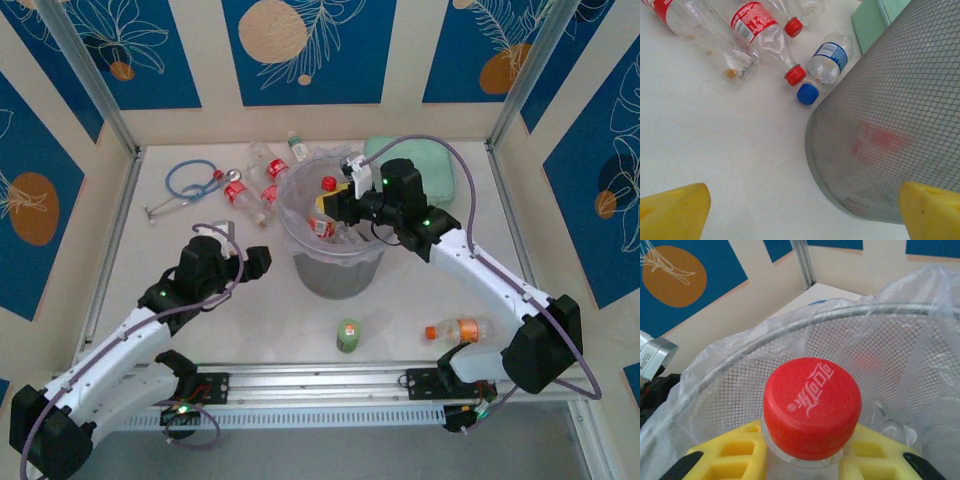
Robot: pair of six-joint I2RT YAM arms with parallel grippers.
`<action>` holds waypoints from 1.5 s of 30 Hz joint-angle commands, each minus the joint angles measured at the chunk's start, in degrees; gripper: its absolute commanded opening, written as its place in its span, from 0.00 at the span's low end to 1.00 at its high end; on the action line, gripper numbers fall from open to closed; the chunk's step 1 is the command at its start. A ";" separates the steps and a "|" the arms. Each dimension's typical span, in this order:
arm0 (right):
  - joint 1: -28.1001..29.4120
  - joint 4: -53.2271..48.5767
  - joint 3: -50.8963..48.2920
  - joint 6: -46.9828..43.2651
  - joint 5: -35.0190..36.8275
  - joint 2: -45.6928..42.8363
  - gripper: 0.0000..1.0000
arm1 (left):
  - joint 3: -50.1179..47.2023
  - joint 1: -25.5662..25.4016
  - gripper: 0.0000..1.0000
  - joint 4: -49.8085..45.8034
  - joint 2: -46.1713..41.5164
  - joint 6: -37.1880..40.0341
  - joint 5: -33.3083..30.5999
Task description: Put the plastic bottles in the bin
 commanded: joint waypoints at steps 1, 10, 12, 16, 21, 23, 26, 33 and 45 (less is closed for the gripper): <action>1.12 3.05 -2.70 0.74 0.39 -0.54 0.01 | -0.62 0.75 0.96 2.28 0.39 -0.28 1.72; 0.72 -9.18 5.01 -2.87 -0.70 -4.43 0.86 | -1.50 1.54 0.96 3.21 1.23 -0.01 2.57; 0.01 -13.05 8.07 -3.73 -0.63 -5.41 0.87 | -1.40 1.64 0.96 3.47 1.81 0.02 3.13; -1.77 -17.81 13.62 -4.69 0.91 -4.86 0.86 | -1.23 1.88 0.96 4.09 2.63 0.21 3.66; -4.95 -20.57 19.94 -3.56 1.11 -0.98 0.67 | -1.00 2.17 0.96 5.04 3.78 0.35 4.65; -5.37 -21.04 22.04 -3.90 1.36 0.81 0.58 | -0.96 2.15 0.96 4.99 3.79 0.29 4.87; -6.55 -22.41 25.95 -3.37 1.79 4.43 0.39 | -0.74 2.15 0.96 4.45 3.30 0.12 5.26; -6.77 -28.02 29.76 -1.14 1.97 8.87 0.27 | -1.52 2.24 0.96 3.03 0.89 0.21 4.39; -5.85 -29.35 22.27 4.56 4.33 0.50 0.32 | 8.11 13.43 0.96 4.43 19.98 -8.78 1.49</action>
